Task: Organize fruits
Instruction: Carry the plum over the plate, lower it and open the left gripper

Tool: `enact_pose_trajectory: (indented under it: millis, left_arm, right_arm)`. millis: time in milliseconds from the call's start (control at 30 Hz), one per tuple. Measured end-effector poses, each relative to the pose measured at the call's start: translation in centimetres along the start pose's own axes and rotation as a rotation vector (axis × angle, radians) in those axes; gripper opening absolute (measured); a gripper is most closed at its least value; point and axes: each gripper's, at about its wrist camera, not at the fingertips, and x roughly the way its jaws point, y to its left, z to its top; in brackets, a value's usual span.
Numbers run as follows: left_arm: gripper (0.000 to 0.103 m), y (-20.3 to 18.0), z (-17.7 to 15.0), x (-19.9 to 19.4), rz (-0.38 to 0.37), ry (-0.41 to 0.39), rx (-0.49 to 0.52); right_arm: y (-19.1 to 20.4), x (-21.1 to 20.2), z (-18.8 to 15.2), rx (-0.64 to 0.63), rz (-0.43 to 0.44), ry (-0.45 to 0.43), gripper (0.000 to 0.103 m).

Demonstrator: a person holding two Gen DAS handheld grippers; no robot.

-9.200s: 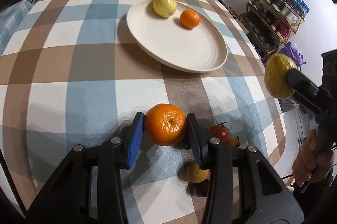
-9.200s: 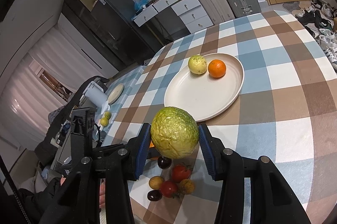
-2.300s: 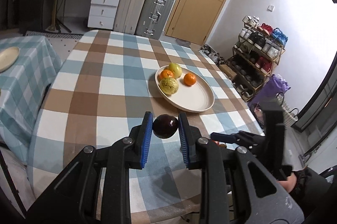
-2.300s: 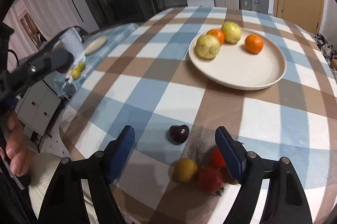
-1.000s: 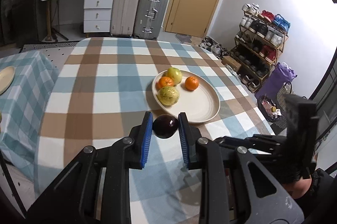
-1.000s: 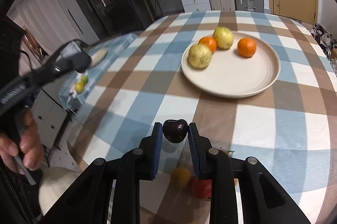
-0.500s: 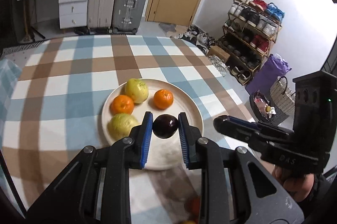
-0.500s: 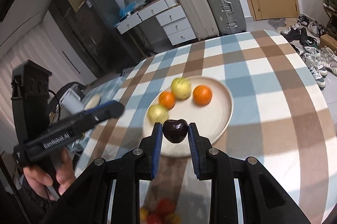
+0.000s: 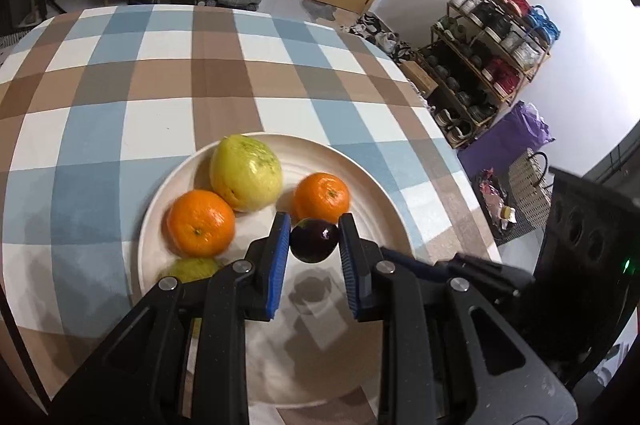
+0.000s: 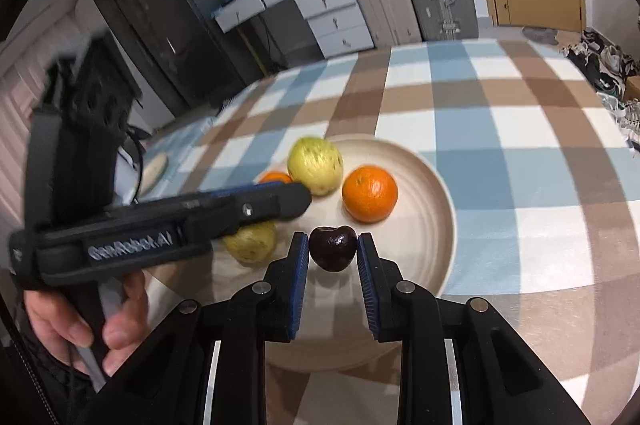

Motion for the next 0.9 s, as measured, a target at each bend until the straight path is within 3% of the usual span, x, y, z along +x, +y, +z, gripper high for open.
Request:
enact_pose_trajectory:
  millis: [267, 600, 800, 900]
  left_arm:
    - [0.022, 0.2, 0.5, 1.8, 0.027, 0.021, 0.010]
    - [0.022, 0.0, 0.4, 1.1, 0.020, -0.023, 0.009]
    - [0.027, -0.1, 0.2, -0.3, 0.003, -0.037, 0.005]
    - [0.038, -0.7, -0.3, -1.8, 0.014, -0.052, 0.019]
  right_arm:
    - [0.1, 2.4, 0.3, 0.010, 0.008, 0.021, 0.026]
    - [-0.6, 3.4, 0.6, 0.076, 0.002, 0.015, 0.026]
    - [-0.6, 2.4, 0.8, 0.090, 0.025, -0.022, 0.047]
    - [-0.6, 0.5, 0.6, 0.086, 0.023, -0.057, 0.052]
